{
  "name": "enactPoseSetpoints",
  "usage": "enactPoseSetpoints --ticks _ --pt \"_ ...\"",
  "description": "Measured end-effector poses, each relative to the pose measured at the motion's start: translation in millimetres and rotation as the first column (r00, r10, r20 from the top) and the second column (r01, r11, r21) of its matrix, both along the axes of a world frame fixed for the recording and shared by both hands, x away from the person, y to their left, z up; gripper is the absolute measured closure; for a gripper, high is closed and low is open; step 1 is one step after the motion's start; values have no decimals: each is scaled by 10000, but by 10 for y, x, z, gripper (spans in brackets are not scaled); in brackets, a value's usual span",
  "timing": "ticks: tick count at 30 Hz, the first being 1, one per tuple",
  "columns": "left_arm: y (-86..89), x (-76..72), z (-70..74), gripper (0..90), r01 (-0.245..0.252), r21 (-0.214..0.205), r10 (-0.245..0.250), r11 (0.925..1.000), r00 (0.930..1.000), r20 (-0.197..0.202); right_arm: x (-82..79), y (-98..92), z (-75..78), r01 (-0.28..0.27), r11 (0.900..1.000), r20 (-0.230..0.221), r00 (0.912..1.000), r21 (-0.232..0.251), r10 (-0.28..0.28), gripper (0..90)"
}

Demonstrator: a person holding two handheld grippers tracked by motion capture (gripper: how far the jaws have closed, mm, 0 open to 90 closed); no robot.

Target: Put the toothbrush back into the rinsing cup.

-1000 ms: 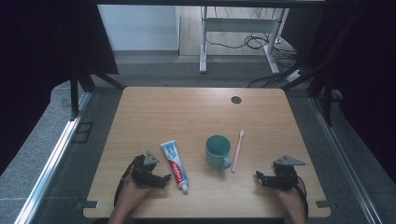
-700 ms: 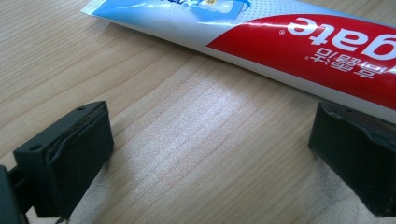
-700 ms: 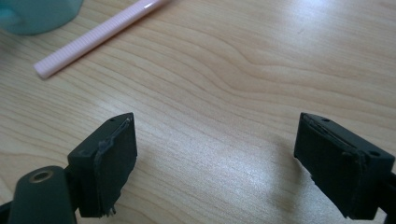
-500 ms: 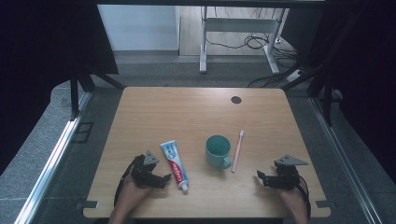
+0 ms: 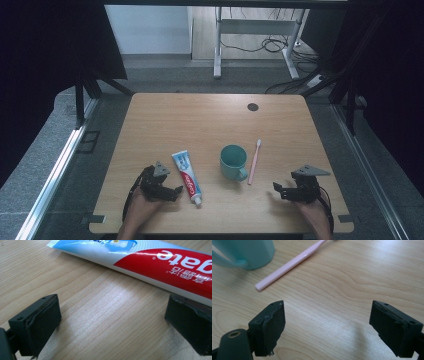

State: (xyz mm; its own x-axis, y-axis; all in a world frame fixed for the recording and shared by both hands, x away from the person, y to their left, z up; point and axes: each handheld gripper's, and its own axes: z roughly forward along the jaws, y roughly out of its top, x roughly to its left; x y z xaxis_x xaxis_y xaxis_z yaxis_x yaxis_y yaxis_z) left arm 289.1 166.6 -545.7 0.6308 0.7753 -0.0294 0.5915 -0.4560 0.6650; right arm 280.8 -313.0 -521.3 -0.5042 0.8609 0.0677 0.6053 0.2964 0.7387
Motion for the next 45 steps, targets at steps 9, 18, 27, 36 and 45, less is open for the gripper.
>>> enactPoseSetpoints --ticks 9,18,27,36,45 --pt "-1 1 -2 2 -87 -25 87 10000 10000 13 66 82 67 -394 9992 -450 9982 -63 390 122" --pt "-1 2 -2 2 -131 -38 131 9999 9999 15 141 158 199 -565 9984 -450 9974 -8 564 184" --pt "-2 2 -2 2 -152 -49 152 9999 9999 4 254 326 292 -1083 9941 -632 9922 -95 1075 280" --pt "-2 2 -3 2 -148 -49 148 9999 9999 6 357 419 300 -1243 9920 -916 9883 -205 1219 386" --pt "-2 2 -3 2 -152 -51 152 9999 9999 7 461 483 348 -1547 9879 -1055 9827 -139 1524 548"
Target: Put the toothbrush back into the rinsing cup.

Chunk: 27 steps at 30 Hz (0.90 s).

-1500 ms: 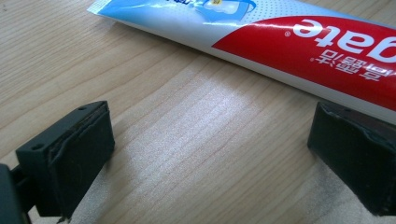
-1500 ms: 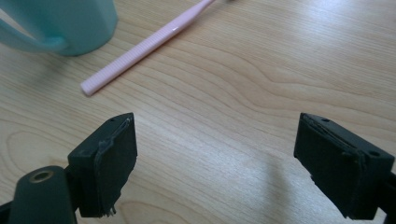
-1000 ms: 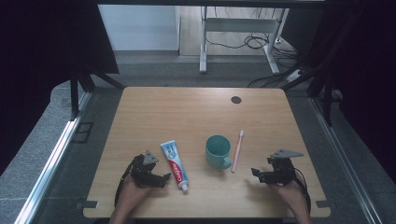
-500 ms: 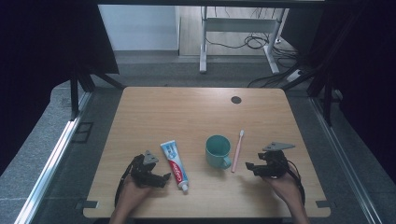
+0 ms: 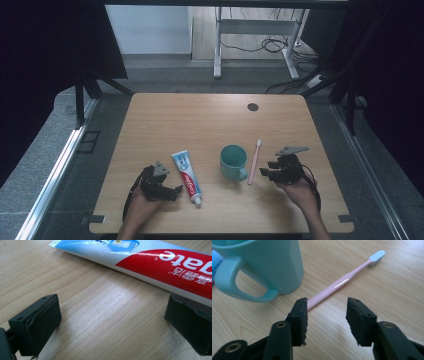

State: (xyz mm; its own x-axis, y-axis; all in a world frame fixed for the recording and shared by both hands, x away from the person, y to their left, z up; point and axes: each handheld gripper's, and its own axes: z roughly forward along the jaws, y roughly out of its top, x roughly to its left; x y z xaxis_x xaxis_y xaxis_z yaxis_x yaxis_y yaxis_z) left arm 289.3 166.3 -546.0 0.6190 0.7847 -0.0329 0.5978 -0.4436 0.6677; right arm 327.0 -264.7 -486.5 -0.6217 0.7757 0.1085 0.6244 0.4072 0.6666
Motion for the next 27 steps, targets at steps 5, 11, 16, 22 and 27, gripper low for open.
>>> enactPoseSetpoints --ticks 5,11,16,22,27 --pt "0 0 0 2 2 4 -2 10000 10000 -2 55 52 -7 -254 9997 -152 9996 -71 253 634" --pt "1 0 0 2 7 3 -7 10000 10000 -3 121 143 13 -533 9985 -260 9983 -105 530 729" --pt "0 0 0 2 5 -1 -5 10000 10000 -2 169 223 19 -702 9971 -400 9968 -280 691 782" --pt "1 0 0 2 6 2 -6 10000 10000 -4 229 343 0 -982 9940 -628 9935 -478 951 874" --pt "1 0 1 2 9 4 -9 10000 10000 -5 265 399 -17 -1066 9933 -765 9917 -457 1029 889"
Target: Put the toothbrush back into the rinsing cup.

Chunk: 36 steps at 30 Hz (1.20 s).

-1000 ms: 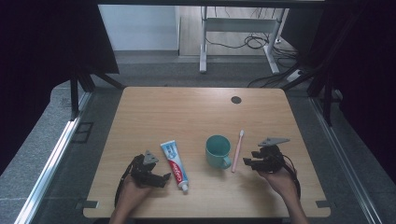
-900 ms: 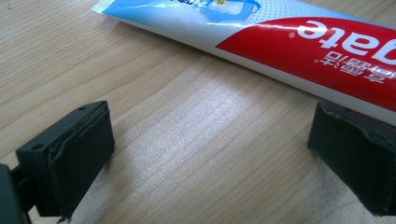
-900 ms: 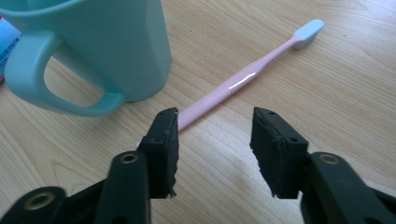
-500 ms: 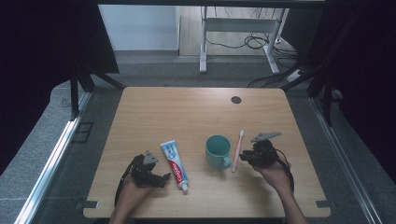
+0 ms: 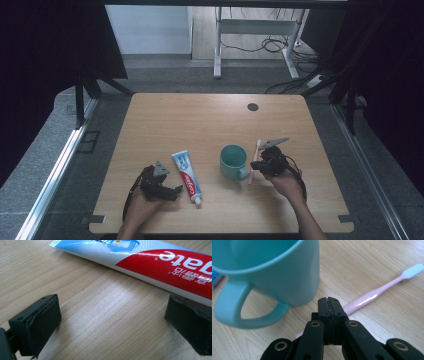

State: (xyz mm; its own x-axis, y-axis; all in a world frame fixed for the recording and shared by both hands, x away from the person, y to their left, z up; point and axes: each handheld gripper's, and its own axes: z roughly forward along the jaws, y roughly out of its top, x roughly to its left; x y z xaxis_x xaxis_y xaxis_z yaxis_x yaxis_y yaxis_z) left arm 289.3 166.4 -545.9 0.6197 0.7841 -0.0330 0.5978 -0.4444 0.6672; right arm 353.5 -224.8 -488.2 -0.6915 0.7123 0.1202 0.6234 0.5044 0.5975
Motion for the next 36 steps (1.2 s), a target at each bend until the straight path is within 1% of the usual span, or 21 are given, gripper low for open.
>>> enactPoseSetpoints --ticks 5,10,11,21,26,27,28,29,31,32,34,36 --pt "0 0 0 2 -1 1 1 10000 10000 0 38 92 -53 -145 9999 -152 9998 -85 144 891" --pt "0 0 0 2 1 3 -1 10000 10000 1 59 144 -105 -228 9996 -263 9994 -191 223 891" --pt "0 0 0 2 -1 3 1 10000 10000 1 62 165 -128 -245 9993 -315 9992 -277 236 891" --pt "0 0 0 2 1 4 -1 10000 10000 1 68 158 -204 -228 9982 -529 9984 -547 199 892" --pt "0 0 0 2 2 5 -2 10000 10000 2 42 97 -230 -170 9979 -655 9978 -619 129 892" --pt "0 0 0 2 -2 1 2 10000 10000 1 25 50 -242 -72 9975 -702 9975 -708 22 892" --pt "0 0 0 2 -2 1 2 10000 10000 1 25 50 -242 -72 9975 -702 9975 -708 22 892" --pt "0 0 0 2 1 3 -1 10000 10000 0 6 -11 -252 38 9975 -775 9970 -712 -93 892" --pt "0 0 0 2 2 5 -2 10000 10000 2 -23 -78 -249 141 9968 -768 9968 -781 -201 891" --pt "0 0 0 2 2 5 -2 10000 10000 2 -23 -78 -249 141 9968 -768 9968 -781 -201 891" --pt "0 0 0 2 0 4 0 10000 10000 4 -82 -186 -211 318 9971 -716 9968 -690 -368 889" --pt "0 1 0 2 6 12 -6 10000 10000 10 -102 -220 -193 387 9973 -679 9968 -620 -429 886"
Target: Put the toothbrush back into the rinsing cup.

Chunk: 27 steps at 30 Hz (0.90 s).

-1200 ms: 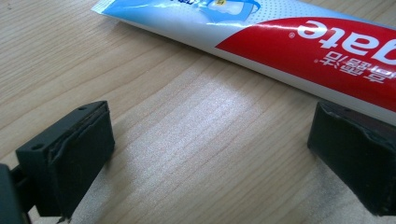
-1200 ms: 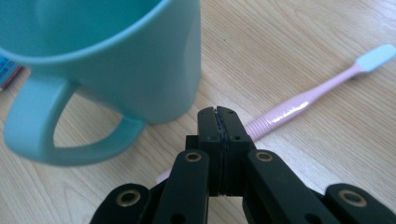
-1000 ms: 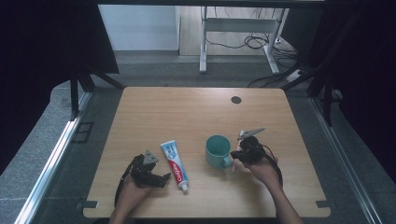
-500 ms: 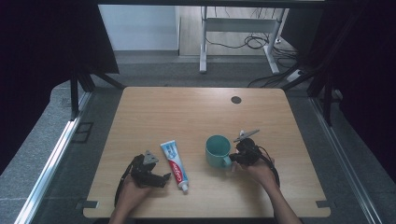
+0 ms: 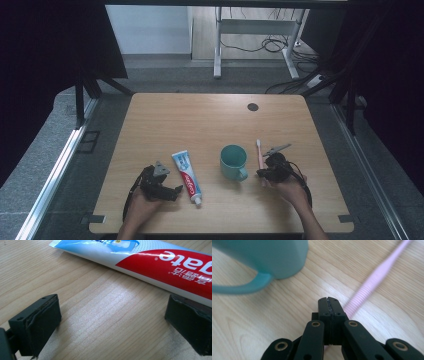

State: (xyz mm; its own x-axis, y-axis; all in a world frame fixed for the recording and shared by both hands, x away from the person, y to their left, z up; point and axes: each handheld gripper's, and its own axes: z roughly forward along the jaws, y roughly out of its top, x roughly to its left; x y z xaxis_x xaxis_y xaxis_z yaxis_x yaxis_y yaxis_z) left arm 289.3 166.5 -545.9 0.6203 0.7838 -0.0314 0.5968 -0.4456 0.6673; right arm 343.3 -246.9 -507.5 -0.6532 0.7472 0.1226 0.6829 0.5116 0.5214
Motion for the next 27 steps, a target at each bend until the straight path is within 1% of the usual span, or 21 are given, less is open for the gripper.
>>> enactPoseSetpoints --ticks 1,4,5,8,10,12,14,15,17,18,19,20,21,27 --pt "-1 -1 0 2 -7 -9 7 10000 10000 -7 -39 -58 39 79 10000 76 9999 34 -80 873" --pt "-1 -1 -1 2 -7 -9 7 10000 10000 -3 -73 -108 75 167 9999 151 9997 44 -168 853" --pt "0 -1 0 2 -4 -7 4 10000 10000 -4 -99 -152 103 242 9997 263 9994 39 -243 837" --pt "0 -1 0 2 -4 -6 4 10000 10000 -6 -117 -184 122 280 9996 332 9991 25 -281 817" --pt "0 -1 0 2 -5 -8 5 10000 10000 -5 -120 -211 137 313 9995 453 9985 52 -315 797" --pt "-1 -1 0 2 -10 -8 10 10000 10000 -11 -119 -210 142 343 9994 443 9984 74 -346 799" --pt "-1 -1 -1 2 -9 -14 9 10000 10000 -3 -107 -198 147 327 9994 466 9984 131 -333 837" --pt "-1 -1 -1 2 -10 -12 10 10000 10000 -3 -88 -168 141 295 9986 438 9985 430 -314 863" --pt "-1 -1 -1 2 -8 -12 8 10000 10000 -5 -79 -142 130 245 9983 407 9988 520 -266 872" --pt "-1 -1 -1 2 -12 -15 12 10000 10000 -4 -72 -111 115 177 9986 406 9990 508 -197 877" --pt "-1 -1 0 2 -11 -14 11 10000 10000 -8 -61 -47 80 5 9987 293 9996 512 -20 885" --pt "-1 -1 0 2 -11 -14 11 10000 10000 -8 -61 -47 80 5 9987 293 9996 512 -20 885" --pt "-1 -1 0 2 -11 -14 11 10000 10000 -9 -50 -4 47 -79 9990 202 9998 440 71 887" --pt "-1 -1 0 2 -12 -14 12 10000 10000 -7 -18 -5 -20 -71 9997 41 10000 217 70 889"
